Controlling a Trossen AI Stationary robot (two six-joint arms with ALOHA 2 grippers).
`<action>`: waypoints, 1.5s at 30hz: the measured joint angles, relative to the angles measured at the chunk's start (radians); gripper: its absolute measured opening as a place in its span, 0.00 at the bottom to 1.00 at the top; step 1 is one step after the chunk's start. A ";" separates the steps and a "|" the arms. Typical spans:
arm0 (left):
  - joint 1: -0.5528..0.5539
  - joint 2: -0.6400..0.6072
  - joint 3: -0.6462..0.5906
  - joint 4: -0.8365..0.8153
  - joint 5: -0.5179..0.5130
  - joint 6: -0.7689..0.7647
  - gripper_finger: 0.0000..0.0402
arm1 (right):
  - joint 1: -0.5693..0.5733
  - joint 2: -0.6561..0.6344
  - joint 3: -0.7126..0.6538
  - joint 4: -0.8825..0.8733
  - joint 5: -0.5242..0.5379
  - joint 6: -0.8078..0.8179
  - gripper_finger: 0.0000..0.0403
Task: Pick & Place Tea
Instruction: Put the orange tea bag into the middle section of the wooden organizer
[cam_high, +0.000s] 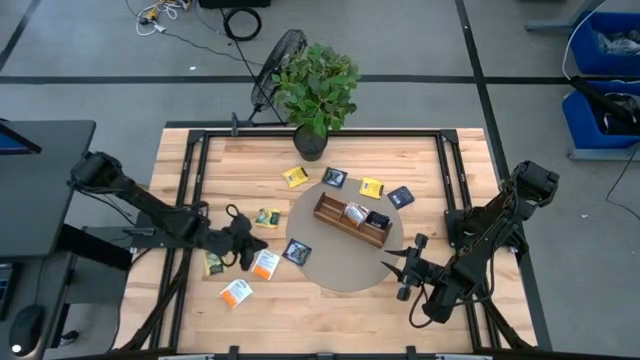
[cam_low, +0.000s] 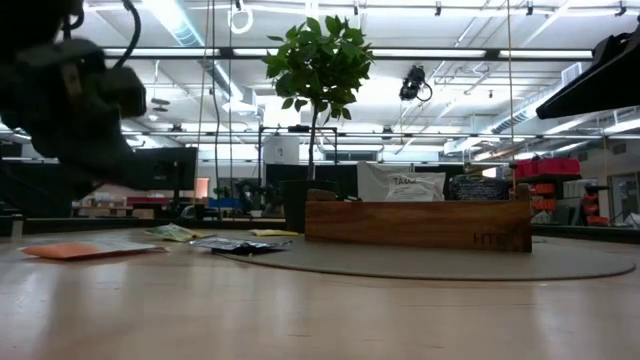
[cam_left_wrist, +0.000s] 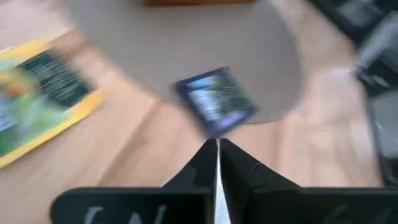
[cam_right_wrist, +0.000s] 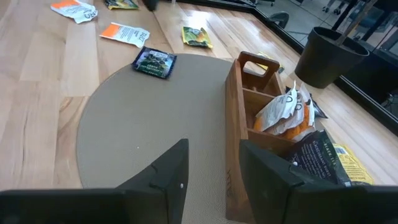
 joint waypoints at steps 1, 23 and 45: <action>0.000 0.000 0.000 -0.019 -0.002 -0.030 0.09 | 0.000 0.000 0.000 0.000 0.000 0.000 0.37; -0.027 0.014 0.061 -0.139 0.123 -0.122 0.49 | -0.004 0.000 0.000 0.006 0.002 0.006 0.37; -0.018 0.166 0.065 -0.131 0.142 -0.213 0.48 | -0.008 0.000 0.000 0.013 0.010 0.007 0.37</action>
